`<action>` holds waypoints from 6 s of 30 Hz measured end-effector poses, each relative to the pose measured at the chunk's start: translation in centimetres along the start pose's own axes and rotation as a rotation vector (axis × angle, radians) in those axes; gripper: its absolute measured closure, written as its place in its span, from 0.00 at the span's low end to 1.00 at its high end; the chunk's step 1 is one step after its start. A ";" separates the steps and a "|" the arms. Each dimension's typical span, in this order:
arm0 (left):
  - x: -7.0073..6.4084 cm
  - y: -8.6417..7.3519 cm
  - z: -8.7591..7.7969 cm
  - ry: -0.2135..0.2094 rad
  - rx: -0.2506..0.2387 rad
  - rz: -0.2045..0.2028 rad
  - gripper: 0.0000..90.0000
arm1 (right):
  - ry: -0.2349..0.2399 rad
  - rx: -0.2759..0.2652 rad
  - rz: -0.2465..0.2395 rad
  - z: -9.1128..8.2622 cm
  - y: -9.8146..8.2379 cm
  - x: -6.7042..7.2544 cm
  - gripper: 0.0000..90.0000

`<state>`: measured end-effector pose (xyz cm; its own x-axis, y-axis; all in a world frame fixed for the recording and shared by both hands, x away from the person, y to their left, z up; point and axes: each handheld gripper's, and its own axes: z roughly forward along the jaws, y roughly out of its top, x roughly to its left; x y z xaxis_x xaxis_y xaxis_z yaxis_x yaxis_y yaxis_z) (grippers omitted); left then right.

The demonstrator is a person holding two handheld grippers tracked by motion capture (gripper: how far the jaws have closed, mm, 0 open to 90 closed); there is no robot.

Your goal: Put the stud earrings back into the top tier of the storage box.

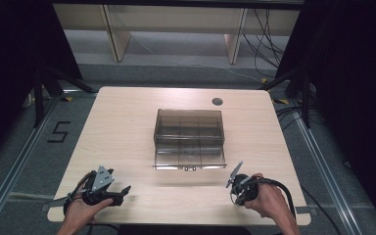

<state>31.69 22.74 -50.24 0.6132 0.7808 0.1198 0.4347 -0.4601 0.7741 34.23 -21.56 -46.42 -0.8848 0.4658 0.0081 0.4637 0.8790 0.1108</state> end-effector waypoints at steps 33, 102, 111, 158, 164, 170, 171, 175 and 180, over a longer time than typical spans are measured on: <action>0.1 0.0 0.0 0.000 0.000 0.013 0.17 | -0.011 0.101 0.003 1.0 0.5 -0.3 0.90; -0.1 0.0 -0.1 0.003 -0.013 0.001 0.17 | 0.031 0.082 -0.214 0.7 5.7 2.7 1.00; 0.0 0.0 -0.1 0.003 -0.011 0.004 0.17 | 0.040 0.094 -0.238 1.1 5.8 3.9 0.94; 0.0 0.0 -0.1 0.014 -0.006 0.000 0.17 | -0.008 -0.023 -0.206 -7.2 6.3 1.5 0.97; 0.0 0.0 -0.1 -0.001 -0.003 -0.004 0.17 | -0.026 -0.064 -0.180 -10.2 7.1 -0.3 0.97; 0.0 0.0 -0.1 0.007 -0.005 0.001 0.17 | -0.052 -0.088 -0.171 -11.4 8.7 -2.6 0.97; 0.0 0.0 -0.1 0.007 -0.005 0.001 0.17 | -0.052 -0.088 -0.171 -11.4 8.7 -2.6 0.97; 0.0 0.0 -0.1 0.011 -0.008 -0.002 0.17 | -0.026 -0.119 -0.098 -10.7 9.9 -4.6 0.97; 0.0 0.0 -0.1 0.005 -0.015 -0.004 0.17 | -0.024 -0.117 -0.057 -9.9 10.7 -6.1 0.97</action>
<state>31.62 22.82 -50.20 0.6082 0.7847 0.1200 0.4273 -0.4510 0.7836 44.15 -16.04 -35.44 -0.9077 0.4189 -0.0254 0.4030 0.8869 0.2256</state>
